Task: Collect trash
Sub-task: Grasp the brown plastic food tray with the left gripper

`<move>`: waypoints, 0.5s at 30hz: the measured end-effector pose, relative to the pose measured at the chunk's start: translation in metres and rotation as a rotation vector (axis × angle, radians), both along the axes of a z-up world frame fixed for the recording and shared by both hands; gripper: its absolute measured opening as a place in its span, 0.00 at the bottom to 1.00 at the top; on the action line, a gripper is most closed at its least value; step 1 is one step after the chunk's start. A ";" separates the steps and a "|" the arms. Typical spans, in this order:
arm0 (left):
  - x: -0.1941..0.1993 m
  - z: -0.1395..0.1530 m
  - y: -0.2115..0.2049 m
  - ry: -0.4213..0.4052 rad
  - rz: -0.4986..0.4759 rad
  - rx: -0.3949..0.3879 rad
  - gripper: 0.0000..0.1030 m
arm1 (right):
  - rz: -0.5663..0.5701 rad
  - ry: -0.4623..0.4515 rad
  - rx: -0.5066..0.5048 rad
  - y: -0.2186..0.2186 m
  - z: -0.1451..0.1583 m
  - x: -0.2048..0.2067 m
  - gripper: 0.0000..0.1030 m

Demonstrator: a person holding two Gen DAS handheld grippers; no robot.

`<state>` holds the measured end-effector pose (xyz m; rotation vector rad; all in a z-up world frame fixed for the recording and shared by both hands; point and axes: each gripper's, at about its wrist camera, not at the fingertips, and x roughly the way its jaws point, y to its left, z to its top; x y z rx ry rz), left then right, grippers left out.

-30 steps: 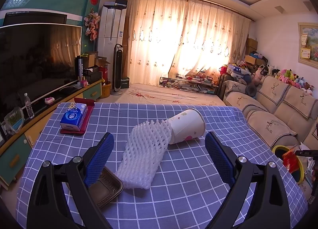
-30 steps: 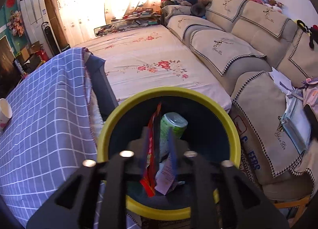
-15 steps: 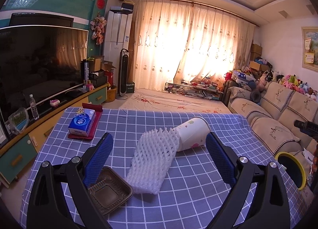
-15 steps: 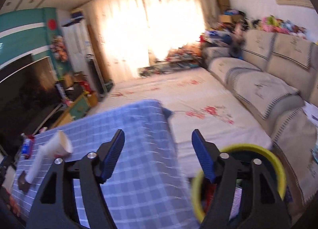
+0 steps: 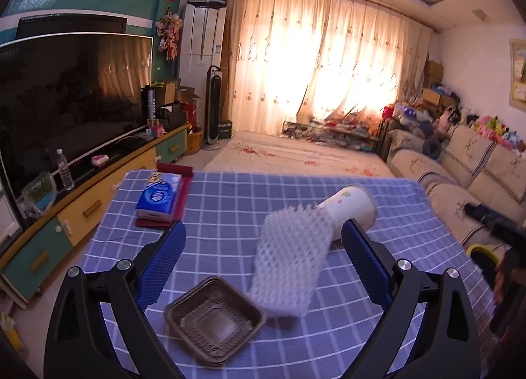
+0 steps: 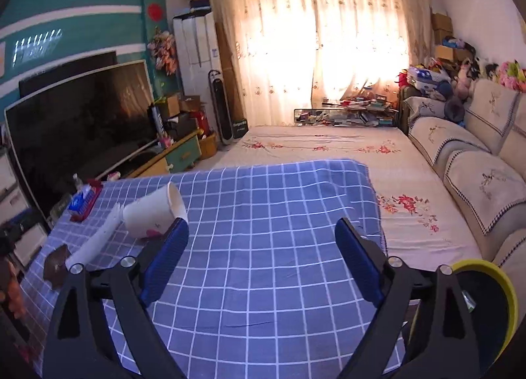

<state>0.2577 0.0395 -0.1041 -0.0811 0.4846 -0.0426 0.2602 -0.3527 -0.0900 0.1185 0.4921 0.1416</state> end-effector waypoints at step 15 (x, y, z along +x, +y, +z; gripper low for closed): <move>0.003 -0.045 0.027 0.219 -0.181 0.110 0.91 | -0.012 -0.005 0.107 -0.014 0.011 -0.006 0.88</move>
